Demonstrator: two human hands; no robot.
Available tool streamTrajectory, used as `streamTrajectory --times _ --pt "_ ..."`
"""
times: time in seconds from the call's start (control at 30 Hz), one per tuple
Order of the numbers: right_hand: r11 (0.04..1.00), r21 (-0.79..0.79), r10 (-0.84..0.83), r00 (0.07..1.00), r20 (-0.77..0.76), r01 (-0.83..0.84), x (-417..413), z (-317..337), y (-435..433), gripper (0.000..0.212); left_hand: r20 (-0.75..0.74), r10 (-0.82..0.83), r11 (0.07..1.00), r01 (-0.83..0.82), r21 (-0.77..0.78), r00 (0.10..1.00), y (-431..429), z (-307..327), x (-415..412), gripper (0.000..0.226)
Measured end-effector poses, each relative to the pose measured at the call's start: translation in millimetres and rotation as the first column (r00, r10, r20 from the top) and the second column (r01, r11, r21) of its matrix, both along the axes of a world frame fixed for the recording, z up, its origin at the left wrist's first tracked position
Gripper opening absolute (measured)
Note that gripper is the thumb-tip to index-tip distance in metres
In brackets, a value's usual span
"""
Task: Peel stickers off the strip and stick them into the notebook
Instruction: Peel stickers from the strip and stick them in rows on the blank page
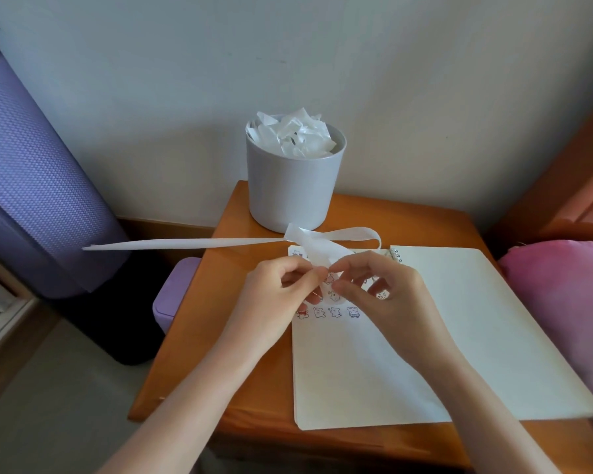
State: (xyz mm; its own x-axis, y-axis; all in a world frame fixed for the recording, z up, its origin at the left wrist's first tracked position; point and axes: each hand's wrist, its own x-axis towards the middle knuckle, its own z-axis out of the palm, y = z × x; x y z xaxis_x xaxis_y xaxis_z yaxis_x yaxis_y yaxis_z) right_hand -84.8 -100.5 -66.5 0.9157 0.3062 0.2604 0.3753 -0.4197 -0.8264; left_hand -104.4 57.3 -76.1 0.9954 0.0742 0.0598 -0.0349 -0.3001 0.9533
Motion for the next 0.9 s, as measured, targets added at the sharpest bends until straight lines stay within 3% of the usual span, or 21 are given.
streamTrajectory --times 0.23,0.6,0.9 --pt "1.000 -0.002 -0.013 1.000 0.019 0.013 -0.2 -2.2 0.2 0.018 0.024 -0.021 0.998 0.019 0.059 0.999 1.5 -0.1 -1.3 0.007" --pt "1.000 0.024 -0.007 1.000 0.018 0.006 1.0 -1.3 -2.3 0.019 -0.026 -0.020 0.997 0.018 -0.080 0.999 -0.9 3.3 -0.8 0.014" --pt "0.999 0.033 0.003 1.000 -0.020 -0.002 -0.9 0.5 -1.5 0.010 0.029 -0.004 0.998 0.006 -0.070 1.000 -0.8 3.6 -2.4 0.014"
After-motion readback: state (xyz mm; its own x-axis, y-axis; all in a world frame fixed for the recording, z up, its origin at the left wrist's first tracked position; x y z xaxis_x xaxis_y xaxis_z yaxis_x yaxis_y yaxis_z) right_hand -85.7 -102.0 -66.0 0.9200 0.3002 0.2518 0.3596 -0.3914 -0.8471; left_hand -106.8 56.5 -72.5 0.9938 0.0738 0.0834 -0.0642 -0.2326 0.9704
